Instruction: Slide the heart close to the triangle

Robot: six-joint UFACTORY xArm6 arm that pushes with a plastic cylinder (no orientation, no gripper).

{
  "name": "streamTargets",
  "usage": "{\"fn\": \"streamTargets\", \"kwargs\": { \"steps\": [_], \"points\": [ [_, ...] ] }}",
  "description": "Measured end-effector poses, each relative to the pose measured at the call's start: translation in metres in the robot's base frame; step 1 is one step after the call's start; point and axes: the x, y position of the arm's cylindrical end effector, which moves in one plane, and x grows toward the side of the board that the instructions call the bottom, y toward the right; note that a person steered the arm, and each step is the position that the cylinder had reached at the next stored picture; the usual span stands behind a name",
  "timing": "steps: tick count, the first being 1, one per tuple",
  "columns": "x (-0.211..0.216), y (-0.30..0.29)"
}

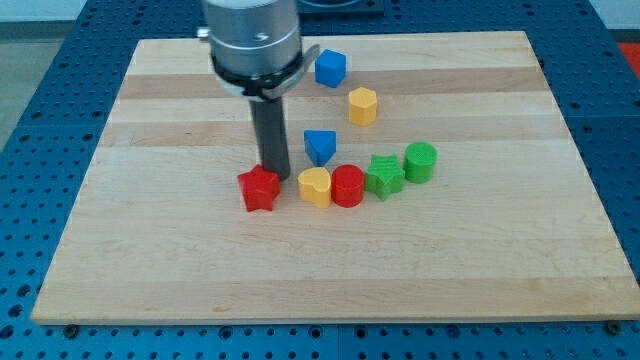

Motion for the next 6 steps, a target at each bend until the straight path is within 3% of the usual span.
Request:
{"fn": "streamTargets", "kwargs": {
  "steps": [2,6],
  "points": [
    [0.040,0.009],
    [0.040,0.046]
  ]
}}
